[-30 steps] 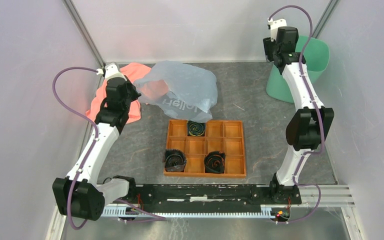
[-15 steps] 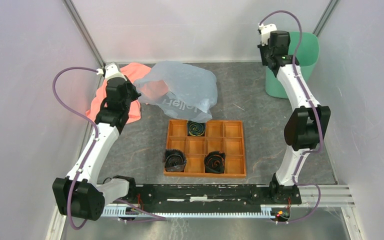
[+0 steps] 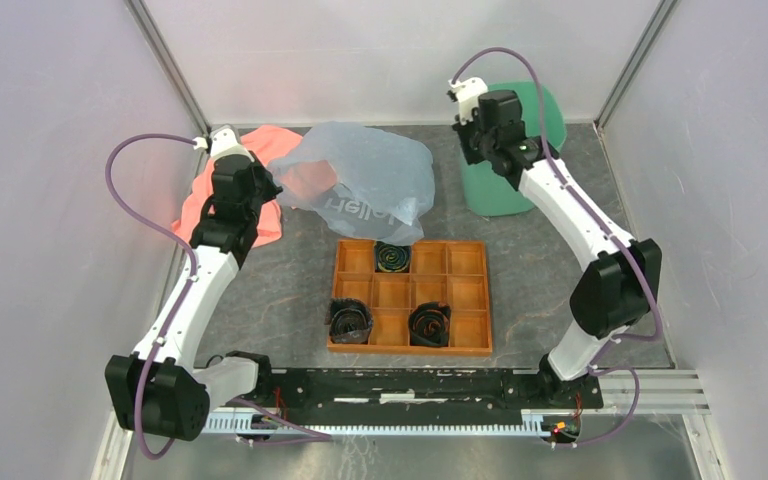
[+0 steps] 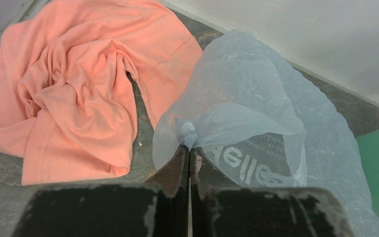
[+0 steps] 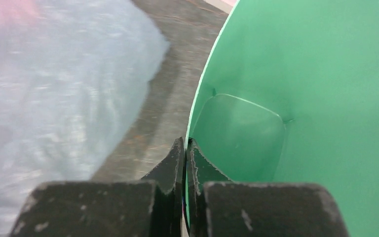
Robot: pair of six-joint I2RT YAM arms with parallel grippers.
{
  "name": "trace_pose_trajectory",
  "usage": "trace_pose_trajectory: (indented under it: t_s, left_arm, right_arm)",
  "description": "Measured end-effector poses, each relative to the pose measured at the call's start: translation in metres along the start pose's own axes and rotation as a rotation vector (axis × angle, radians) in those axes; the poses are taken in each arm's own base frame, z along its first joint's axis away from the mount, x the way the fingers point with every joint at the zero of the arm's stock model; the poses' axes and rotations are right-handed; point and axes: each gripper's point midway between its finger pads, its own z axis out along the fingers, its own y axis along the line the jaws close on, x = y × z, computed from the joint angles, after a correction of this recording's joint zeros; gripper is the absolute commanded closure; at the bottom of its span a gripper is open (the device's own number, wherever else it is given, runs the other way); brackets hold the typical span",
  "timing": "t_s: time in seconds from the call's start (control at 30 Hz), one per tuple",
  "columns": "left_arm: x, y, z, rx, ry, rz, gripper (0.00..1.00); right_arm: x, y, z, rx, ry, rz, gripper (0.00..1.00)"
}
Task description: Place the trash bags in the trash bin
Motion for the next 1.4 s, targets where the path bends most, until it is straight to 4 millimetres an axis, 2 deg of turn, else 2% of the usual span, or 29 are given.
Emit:
trace_pose_trajectory:
  t_s: [0.17,0.23,0.47,0.67,0.77,0.83,0.93,1.07,1.23,1.3,1.4]
  left_arm:
    - [0.0,0.0,0.0,0.0,0.0,0.0,0.98]
    - [0.0,0.0,0.0,0.0,0.0,0.0,0.98]
    - [0.0,0.0,0.0,0.0,0.0,0.0,0.98]
    - [0.001,0.001,0.001,-0.001,0.001,0.0,0.98]
    - [0.002,0.001,0.001,-0.001,0.001,0.001,0.98]
    - [0.002,0.001,0.001,-0.001,0.002,0.001,0.98]
    - [0.002,0.001,0.001,-0.001,0.002,0.001,0.98]
    - [0.002,0.001,0.001,-0.001,0.002,0.001,0.98]
    - [0.002,0.0,0.001,0.001,0.003,0.001,0.98]
    - [0.003,0.0,0.001,0.005,0.006,0.001,0.98]
    - [0.004,-0.002,0.001,0.014,0.011,0.001,0.98]
  right_arm:
    - [-0.007,0.05,-0.012,-0.082,-0.022,0.031,1.0]
    - [-0.006,0.06,-0.016,-0.086,-0.028,0.049,1.0]
    - [-0.013,0.065,-0.019,0.01,-0.054,0.187,1.0]
    - [-0.019,0.08,-0.023,0.037,-0.071,0.24,0.99]
    - [-0.022,0.085,-0.023,0.029,-0.08,0.248,0.84]
    - [-0.023,0.086,-0.023,0.028,-0.083,0.248,0.62]
    - [-0.029,0.083,-0.026,0.029,-0.095,0.217,0.35]
    - [-0.035,0.077,-0.035,0.029,-0.103,0.138,0.14]
    - [-0.04,0.081,-0.057,-0.003,-0.105,0.006,0.03]
    - [-0.051,0.098,-0.069,-0.041,-0.127,-0.059,0.02]
    - [-0.06,0.144,-0.093,-0.154,-0.178,-0.162,0.02]
